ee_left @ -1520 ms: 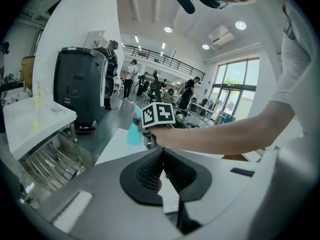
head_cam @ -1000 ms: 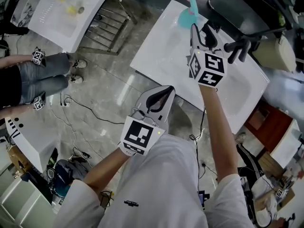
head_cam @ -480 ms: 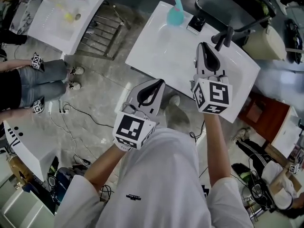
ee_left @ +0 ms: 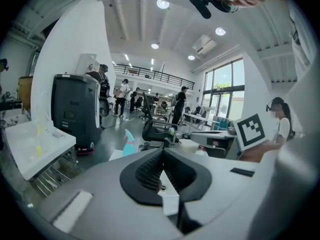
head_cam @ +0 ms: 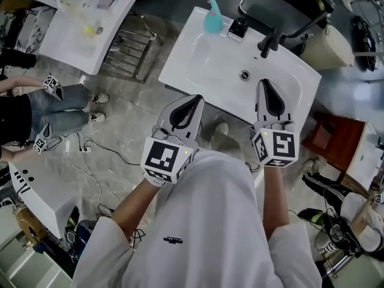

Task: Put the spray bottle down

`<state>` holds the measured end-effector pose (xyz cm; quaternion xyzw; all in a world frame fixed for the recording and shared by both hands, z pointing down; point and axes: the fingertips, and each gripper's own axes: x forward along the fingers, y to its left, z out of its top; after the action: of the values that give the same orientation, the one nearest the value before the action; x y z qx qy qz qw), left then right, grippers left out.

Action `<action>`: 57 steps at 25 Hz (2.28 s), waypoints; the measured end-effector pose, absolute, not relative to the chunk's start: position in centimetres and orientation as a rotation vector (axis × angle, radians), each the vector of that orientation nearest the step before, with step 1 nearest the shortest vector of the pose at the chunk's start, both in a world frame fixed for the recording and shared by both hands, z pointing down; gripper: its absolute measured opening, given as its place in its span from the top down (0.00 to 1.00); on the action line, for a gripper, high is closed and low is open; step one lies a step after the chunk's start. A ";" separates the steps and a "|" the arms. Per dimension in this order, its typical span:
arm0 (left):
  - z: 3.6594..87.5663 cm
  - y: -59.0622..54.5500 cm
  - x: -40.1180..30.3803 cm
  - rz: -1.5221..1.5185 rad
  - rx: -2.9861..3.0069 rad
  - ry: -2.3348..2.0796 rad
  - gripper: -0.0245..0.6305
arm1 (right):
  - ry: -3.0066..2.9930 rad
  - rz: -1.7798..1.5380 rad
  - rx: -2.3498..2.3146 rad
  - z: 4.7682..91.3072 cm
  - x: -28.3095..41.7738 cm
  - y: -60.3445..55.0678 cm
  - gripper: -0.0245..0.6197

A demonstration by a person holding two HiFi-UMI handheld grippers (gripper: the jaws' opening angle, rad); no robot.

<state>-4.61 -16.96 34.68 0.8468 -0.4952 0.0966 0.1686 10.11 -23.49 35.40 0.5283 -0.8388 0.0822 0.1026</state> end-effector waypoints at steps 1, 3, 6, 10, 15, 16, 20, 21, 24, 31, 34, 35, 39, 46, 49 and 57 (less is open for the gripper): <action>34.6 -16.8 -4.6 0.276 2.409 -1.408 0.96 | -2.466 0.239 1.565 35.4 10.5 -22.8 0.93; 34.3 -16.6 -4.5 0.275 2.413 -1.410 0.96 | -2.457 0.249 1.569 35.2 11.2 -21.6 0.93; 33.5 -16.5 -4.3 0.263 2.428 -1.418 0.96 | -2.449 0.244 1.567 34.8 12.1 -19.9 0.93; 33.0 -16.5 -4.1 0.259 2.439 -1.430 0.96 | -2.445 0.254 1.572 34.9 13.3 -18.2 0.93; 32.7 -16.1 -4.2 0.257 2.435 -1.451 0.96 | -2.450 0.277 1.606 34.6 14.5 -16.8 0.93; 32.7 -16.0 -4.2 0.257 2.434 -1.451 0.96 | -2.449 0.278 1.611 34.6 14.6 -16.5 0.93; 32.9 -15.8 -4.0 0.264 2.439 -1.447 0.96 | -2.454 0.286 1.612 34.7 14.5 -15.7 0.93; 32.9 -15.8 -3.9 0.264 2.440 -1.446 0.96 | -2.456 0.288 1.611 34.8 14.5 -15.5 0.93; 32.9 -15.8 -3.8 0.261 2.445 -1.446 0.96 | -2.459 0.284 1.607 34.9 14.2 -15.0 0.93; 32.8 -15.6 -3.4 0.261 2.449 -1.435 0.96 | -2.456 0.281 1.609 34.8 14.3 -14.6 0.93; 33.0 -15.4 -3.3 0.264 2.445 -1.432 0.96 | -2.451 0.280 1.595 35.2 14.4 -14.5 0.93; 33.1 -15.3 -3.2 0.264 2.445 -1.432 0.96 | -2.456 0.283 1.593 35.2 14.4 -14.4 0.93; 33.1 -15.0 -3.2 0.265 2.441 -1.432 0.96 | -2.462 0.284 1.598 35.0 14.4 -14.3 0.93; 33.1 -15.0 -3.3 0.266 2.439 -1.427 0.96 | -2.491 0.295 1.594 34.6 14.1 -14.1 0.93; 33.2 -15.1 -3.3 0.267 2.438 -1.423 0.96 | -2.495 0.289 1.602 34.2 14.1 -14.3 0.93; 33.5 -15.3 -2.8 0.267 2.444 -1.409 0.96 | -2.491 0.275 1.593 34.3 14.1 -14.3 0.93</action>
<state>-2.81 -15.31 33.49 0.8523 -0.4913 0.0932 0.1533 14.14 -14.34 34.34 0.5344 -0.8358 0.0923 0.0859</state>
